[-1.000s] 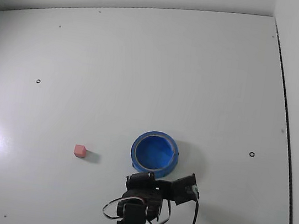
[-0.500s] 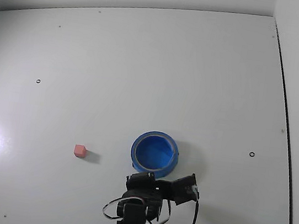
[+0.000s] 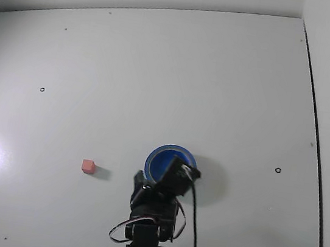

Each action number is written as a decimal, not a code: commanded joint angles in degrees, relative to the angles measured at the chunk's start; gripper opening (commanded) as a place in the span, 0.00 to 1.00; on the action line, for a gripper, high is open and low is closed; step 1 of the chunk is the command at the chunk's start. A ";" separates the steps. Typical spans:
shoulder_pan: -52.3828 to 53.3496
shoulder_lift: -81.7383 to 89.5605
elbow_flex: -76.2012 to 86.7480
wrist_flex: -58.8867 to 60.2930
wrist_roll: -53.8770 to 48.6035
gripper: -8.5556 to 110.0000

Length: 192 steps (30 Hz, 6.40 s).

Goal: Grasp a block and put it in the bin.

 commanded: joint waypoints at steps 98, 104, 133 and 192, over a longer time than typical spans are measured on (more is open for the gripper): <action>-32.87 -98.35 -62.67 -11.60 5.45 0.31; -32.96 -103.62 -65.74 -11.51 5.45 0.31; -27.42 -96.33 -65.39 -11.51 7.38 0.07; 6.06 -49.83 -13.71 -33.93 17.58 0.23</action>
